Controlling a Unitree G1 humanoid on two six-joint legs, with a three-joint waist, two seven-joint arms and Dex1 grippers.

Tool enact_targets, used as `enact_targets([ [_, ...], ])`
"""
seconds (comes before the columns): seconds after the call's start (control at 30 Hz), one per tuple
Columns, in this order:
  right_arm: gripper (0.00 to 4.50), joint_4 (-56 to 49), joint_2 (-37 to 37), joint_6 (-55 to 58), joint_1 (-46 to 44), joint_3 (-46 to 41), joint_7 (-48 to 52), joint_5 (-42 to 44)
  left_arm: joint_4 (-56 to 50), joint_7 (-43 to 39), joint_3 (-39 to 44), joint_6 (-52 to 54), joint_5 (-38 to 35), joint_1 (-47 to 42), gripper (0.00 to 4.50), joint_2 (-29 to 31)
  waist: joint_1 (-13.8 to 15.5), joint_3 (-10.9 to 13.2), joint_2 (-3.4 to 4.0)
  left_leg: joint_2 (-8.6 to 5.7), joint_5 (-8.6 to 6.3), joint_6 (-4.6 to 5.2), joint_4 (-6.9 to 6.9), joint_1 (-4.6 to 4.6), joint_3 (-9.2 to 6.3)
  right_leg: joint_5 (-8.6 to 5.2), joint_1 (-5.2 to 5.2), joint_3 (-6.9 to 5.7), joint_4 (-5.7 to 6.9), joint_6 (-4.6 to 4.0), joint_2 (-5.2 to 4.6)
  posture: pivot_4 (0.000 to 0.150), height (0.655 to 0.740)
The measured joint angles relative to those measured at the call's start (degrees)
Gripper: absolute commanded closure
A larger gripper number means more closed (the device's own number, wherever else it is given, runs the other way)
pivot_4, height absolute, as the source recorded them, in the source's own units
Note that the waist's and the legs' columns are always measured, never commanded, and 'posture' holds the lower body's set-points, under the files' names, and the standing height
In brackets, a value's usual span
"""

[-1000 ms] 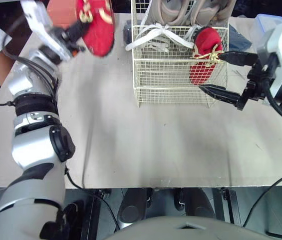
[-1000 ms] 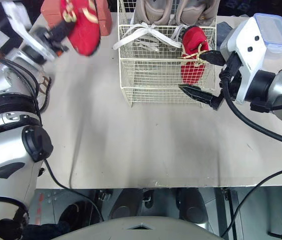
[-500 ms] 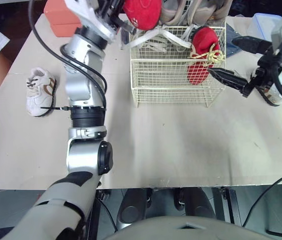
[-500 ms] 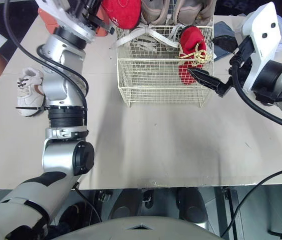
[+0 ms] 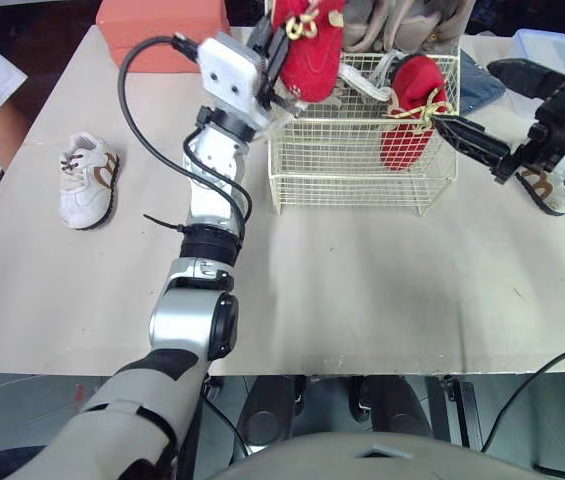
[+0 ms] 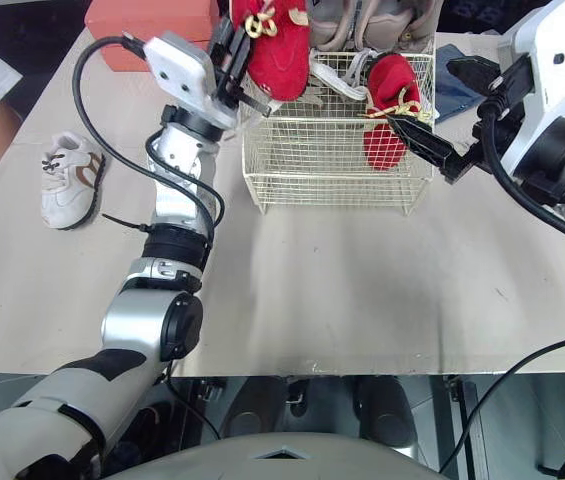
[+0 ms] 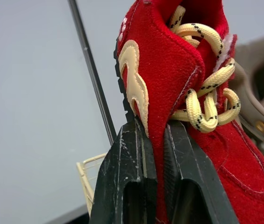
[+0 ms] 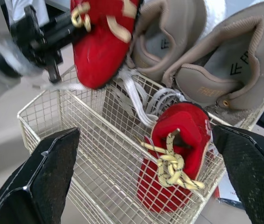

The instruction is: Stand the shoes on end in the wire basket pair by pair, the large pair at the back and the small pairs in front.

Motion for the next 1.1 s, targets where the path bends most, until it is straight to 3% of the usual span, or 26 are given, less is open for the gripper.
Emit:
enact_targets([
  [0.4, 0.00, -0.58, -0.02, 0.10, 1.20, -0.23, -2.47, 2.06, 1.00, 5.35, -4.09, -3.00, 4.85, 4.19, 4.48, 0.70, 0.08, -0.53, 0.05, -0.02, -0.01, 0.02, -0.09, 0.36, -0.04, 0.00, 0.35, -0.04, -0.10, 0.01, -0.05, 0.150, 0.7400],
  [0.77, 0.00, -0.54, -0.02, -0.02, 1.70, -0.51, -2.46, 1.96, -9.22, -0.90, -4.69, 11.10, -0.37, 11.67, 4.48, 0.57, -0.24, -2.42, 1.30, -0.02, -0.19, 0.27, -0.21, 0.89, 0.00, -0.03, 0.89, 0.10, -0.37, 0.02, -0.14, 0.150, 0.7400],
  [1.07, 0.00, -0.41, -0.01, -0.23, 1.73, -0.39, -2.25, 1.42, -21.64, -8.53, -5.24, 25.15, -7.65, 19.33, 0.35, 0.28, -0.30, -2.73, 1.64, -0.03, -0.36, 0.55, -0.51, 1.65, 0.05, -0.07, 1.49, 0.52, -0.46, 0.04, -0.18, 0.150, 0.7400],
  [1.1, 0.00, -0.41, -0.01, -0.30, 1.73, -0.35, -2.19, 1.28, -23.31, -9.11, -5.14, 27.09, -8.47, 20.17, 0.13, 0.41, -0.31, -2.73, 1.64, -0.03, -0.36, 0.55, -0.50, 1.65, 0.05, -0.07, 1.49, 0.52, -0.46, 0.04, -0.19, 0.150, 0.7400],
])
